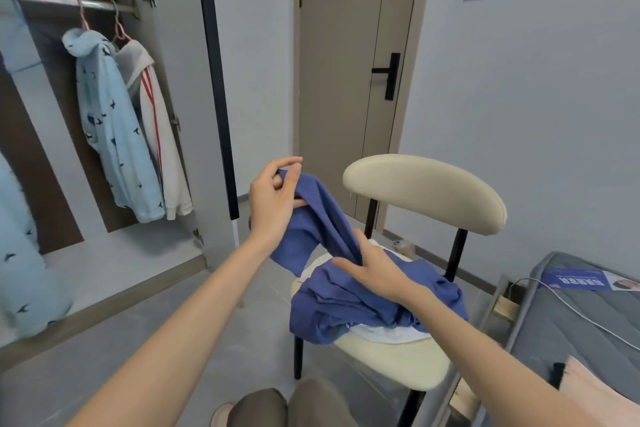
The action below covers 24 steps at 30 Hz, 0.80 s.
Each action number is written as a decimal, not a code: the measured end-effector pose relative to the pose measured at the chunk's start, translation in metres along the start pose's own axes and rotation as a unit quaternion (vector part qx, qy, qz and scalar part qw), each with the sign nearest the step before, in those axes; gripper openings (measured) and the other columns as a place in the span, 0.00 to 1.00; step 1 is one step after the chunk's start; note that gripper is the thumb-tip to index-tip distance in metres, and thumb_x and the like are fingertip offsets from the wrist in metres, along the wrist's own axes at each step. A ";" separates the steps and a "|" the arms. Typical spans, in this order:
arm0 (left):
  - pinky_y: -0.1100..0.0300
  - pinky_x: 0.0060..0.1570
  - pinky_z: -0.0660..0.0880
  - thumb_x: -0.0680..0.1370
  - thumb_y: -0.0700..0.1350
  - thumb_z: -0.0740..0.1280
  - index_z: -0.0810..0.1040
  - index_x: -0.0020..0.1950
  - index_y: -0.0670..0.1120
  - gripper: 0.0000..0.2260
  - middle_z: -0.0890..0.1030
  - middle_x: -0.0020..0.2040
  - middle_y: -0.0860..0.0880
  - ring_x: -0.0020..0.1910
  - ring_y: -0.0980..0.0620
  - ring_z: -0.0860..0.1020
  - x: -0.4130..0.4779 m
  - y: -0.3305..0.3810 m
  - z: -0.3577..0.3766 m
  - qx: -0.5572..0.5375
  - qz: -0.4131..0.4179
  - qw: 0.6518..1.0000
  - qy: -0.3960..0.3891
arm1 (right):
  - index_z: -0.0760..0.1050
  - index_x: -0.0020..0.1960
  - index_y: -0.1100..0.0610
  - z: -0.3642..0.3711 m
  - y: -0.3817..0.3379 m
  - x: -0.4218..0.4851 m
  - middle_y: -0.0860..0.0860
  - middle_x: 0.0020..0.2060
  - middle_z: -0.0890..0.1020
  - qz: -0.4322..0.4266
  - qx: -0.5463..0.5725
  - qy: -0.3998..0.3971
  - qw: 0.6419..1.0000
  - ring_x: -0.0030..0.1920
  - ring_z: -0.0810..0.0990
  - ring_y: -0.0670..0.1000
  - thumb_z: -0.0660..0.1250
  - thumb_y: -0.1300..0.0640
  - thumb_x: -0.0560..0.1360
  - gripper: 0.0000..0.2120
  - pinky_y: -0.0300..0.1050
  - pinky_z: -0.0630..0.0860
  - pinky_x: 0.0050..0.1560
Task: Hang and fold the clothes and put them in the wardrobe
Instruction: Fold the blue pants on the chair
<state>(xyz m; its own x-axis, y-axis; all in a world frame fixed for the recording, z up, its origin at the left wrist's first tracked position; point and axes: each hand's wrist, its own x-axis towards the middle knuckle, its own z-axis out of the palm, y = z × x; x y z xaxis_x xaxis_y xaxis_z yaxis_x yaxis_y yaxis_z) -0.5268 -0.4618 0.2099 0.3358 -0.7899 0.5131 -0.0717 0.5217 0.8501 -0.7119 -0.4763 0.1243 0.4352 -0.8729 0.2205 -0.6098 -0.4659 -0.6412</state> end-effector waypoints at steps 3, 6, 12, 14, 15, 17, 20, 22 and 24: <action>0.66 0.37 0.78 0.80 0.44 0.63 0.77 0.54 0.48 0.05 0.76 0.36 0.47 0.38 0.56 0.78 0.013 -0.005 -0.013 -0.007 -0.013 0.997 0.075 | 0.63 0.47 0.49 0.005 0.021 -0.001 0.49 0.34 0.73 0.029 -0.083 0.012 0.996 0.34 0.71 0.51 0.59 0.48 0.80 0.08 0.48 0.66 0.36; 0.66 0.44 0.79 0.81 0.44 0.62 0.76 0.55 0.49 0.06 0.80 0.47 0.45 0.49 0.51 0.80 0.024 -0.014 -0.027 -0.007 -0.022 0.993 0.117 | 0.67 0.46 0.57 0.001 0.036 0.001 0.56 0.38 0.77 0.048 -0.142 0.006 0.989 0.38 0.75 0.58 0.56 0.49 0.82 0.12 0.56 0.70 0.40; 0.51 0.68 0.67 0.81 0.46 0.60 0.57 0.76 0.54 0.24 0.69 0.69 0.50 0.68 0.51 0.69 0.023 -0.041 -0.025 0.027 -0.146 0.988 -0.031 | 0.67 0.41 0.57 -0.021 0.008 0.023 0.53 0.34 0.76 -0.001 -0.111 0.092 0.990 0.35 0.71 0.56 0.59 0.52 0.81 0.12 0.52 0.67 0.37; 0.52 0.73 0.58 0.81 0.47 0.61 0.51 0.77 0.56 0.28 0.58 0.76 0.50 0.74 0.51 0.60 0.008 -0.046 -0.021 0.099 -0.125 0.980 -0.118 | 0.72 0.41 0.59 -0.032 -0.009 0.036 0.52 0.34 0.78 -0.027 -0.058 0.108 0.992 0.35 0.73 0.53 0.62 0.54 0.79 0.11 0.50 0.69 0.39; 0.54 0.73 0.54 0.80 0.49 0.63 0.50 0.77 0.56 0.30 0.54 0.77 0.52 0.76 0.52 0.55 -0.001 -0.047 -0.018 0.137 -0.102 0.972 -0.159 | 0.73 0.39 0.58 -0.037 -0.018 0.042 0.50 0.33 0.77 -0.035 -0.035 0.113 0.992 0.34 0.73 0.48 0.63 0.56 0.79 0.11 0.46 0.69 0.37; 0.54 0.73 0.50 0.75 0.55 0.68 0.47 0.76 0.59 0.37 0.46 0.77 0.51 0.76 0.55 0.46 -0.018 -0.049 -0.013 0.194 -0.080 0.956 -0.207 | 0.71 0.35 0.52 -0.049 -0.036 0.056 0.44 0.29 0.73 -0.037 0.001 0.126 0.991 0.31 0.71 0.41 0.64 0.58 0.78 0.13 0.34 0.66 0.34; 0.50 0.72 0.51 0.69 0.60 0.71 0.43 0.75 0.62 0.45 0.43 0.75 0.53 0.75 0.53 0.45 -0.037 -0.058 -0.010 0.225 -0.083 0.943 -0.232 | 0.75 0.41 0.56 -0.067 -0.059 0.078 0.45 0.34 0.76 -0.010 0.079 0.176 0.981 0.36 0.74 0.42 0.64 0.56 0.79 0.08 0.29 0.67 0.34; 0.49 0.72 0.56 0.71 0.58 0.72 0.43 0.74 0.64 0.44 0.47 0.75 0.55 0.75 0.51 0.51 -0.044 -0.063 -0.010 0.206 -0.098 0.938 -0.262 | 0.77 0.46 0.60 -0.077 -0.069 0.091 0.48 0.37 0.78 0.018 0.161 0.208 0.965 0.38 0.74 0.45 0.63 0.55 0.79 0.09 0.29 0.69 0.33; 0.55 0.68 0.64 0.71 0.58 0.71 0.45 0.72 0.69 0.41 0.51 0.76 0.57 0.73 0.54 0.59 -0.047 -0.063 -0.008 0.126 -0.107 0.944 -0.286 | 0.77 0.45 0.62 -0.082 -0.079 0.099 0.50 0.36 0.77 0.052 0.232 0.209 0.948 0.36 0.73 0.46 0.63 0.54 0.79 0.11 0.34 0.70 0.34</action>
<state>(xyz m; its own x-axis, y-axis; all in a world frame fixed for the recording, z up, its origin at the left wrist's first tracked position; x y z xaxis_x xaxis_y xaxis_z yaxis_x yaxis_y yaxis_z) -0.5309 -0.4553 0.1315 -0.1892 -0.9506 0.2462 -0.3048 0.2952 0.9055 -0.6751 -0.5380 0.2574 0.0282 -0.9369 0.3485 -0.2346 -0.3451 -0.9088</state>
